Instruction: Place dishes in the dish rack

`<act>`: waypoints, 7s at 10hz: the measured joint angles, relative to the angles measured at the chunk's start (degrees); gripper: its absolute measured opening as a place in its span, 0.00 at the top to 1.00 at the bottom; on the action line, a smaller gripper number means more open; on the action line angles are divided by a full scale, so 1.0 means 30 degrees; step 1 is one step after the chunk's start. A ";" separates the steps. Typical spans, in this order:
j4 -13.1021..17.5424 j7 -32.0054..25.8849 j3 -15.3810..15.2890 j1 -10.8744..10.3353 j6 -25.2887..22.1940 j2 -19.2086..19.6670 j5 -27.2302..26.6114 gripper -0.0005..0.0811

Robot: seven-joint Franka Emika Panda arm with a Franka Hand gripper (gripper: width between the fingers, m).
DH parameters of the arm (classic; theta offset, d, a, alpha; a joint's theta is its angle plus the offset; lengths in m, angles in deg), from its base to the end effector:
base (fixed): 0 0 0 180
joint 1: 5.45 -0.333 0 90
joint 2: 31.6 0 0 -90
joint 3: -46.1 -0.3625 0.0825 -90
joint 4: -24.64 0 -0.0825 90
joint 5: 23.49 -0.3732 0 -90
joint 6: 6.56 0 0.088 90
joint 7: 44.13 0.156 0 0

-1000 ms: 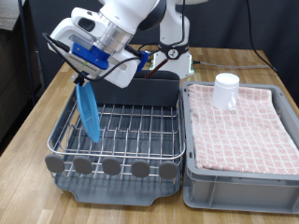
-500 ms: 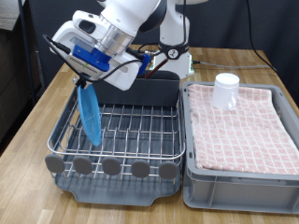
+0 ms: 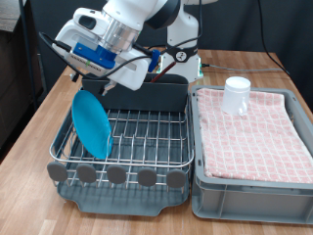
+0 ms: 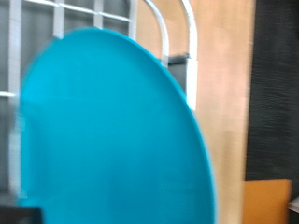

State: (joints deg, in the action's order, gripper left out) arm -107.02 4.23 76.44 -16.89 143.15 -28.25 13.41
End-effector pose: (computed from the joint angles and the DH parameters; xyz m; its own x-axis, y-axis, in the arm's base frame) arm 0.5208 -0.1787 0.3607 0.7507 -0.5109 0.4189 -0.6270 -0.7507 0.2080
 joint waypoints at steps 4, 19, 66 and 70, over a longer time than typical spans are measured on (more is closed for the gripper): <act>0.0341 -0.4717 -0.0499 -0.0337 -0.2650 -0.2367 -0.6223 0.02; 0.0474 -0.4389 -0.3700 -0.2886 -0.8702 -0.5190 -1.1076 0.01; -0.2291 -0.0330 -0.7539 -0.4438 -0.5644 0.1453 -1.6790 0.75; -0.2211 0.0801 -0.6883 -0.4427 -0.5877 0.0404 -1.4688 0.91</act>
State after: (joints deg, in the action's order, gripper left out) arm -113.65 6.64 55.79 -30.18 125.51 -27.04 -30.65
